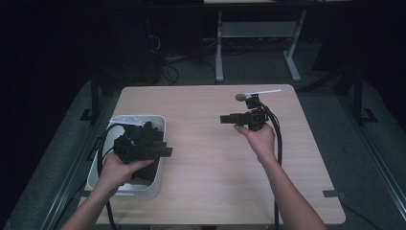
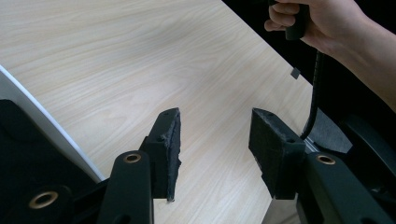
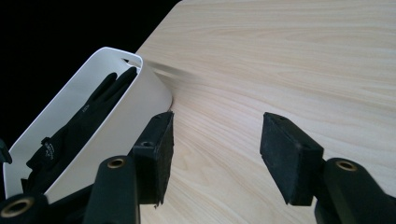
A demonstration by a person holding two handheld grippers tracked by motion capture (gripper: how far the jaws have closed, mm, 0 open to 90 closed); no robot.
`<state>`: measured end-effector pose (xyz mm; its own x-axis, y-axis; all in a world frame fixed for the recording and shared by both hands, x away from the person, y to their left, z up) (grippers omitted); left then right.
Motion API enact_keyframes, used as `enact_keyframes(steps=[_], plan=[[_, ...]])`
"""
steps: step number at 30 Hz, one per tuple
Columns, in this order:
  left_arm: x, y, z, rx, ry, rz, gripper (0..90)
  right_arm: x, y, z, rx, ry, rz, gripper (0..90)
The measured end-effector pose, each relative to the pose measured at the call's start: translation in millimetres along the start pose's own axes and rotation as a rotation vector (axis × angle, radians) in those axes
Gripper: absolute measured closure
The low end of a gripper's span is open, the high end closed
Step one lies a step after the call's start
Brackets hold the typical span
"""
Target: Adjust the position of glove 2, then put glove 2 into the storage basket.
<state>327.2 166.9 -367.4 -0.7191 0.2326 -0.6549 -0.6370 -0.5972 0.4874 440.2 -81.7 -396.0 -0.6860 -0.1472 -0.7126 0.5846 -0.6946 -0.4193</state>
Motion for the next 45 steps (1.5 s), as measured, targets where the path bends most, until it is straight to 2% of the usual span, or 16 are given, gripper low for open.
enact_keyframes(steps=[20,36,45], plan=[[-1.1,5.4,-7.0,0.015,-0.004,-0.01,53.0,11.3,12.3,11.7,0.007,0.002,-0.027,43.4],[-0.7,17.0,-20.4,0.03,-0.015,-0.023,51.3,27.6,33.4,26.1,0.049,0.003,-0.044,42.7],[-2.0,21.1,-26.2,0.033,-0.017,-0.024,50.8,36.7,43.5,35.8,0.055,0.014,-0.067,42.3]])
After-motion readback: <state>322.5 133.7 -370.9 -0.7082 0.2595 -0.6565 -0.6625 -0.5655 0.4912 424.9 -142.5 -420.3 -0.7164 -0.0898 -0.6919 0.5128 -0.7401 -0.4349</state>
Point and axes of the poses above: each handheld gripper's, and its own axes: z roughly backward along the jaws, x roughly out of its underside, y roughly to its right, the point moved 8 cm from there along -z, roughly forward along the jaws, and after that the axes turned 6 degrees about z, right-handed, at the moved point
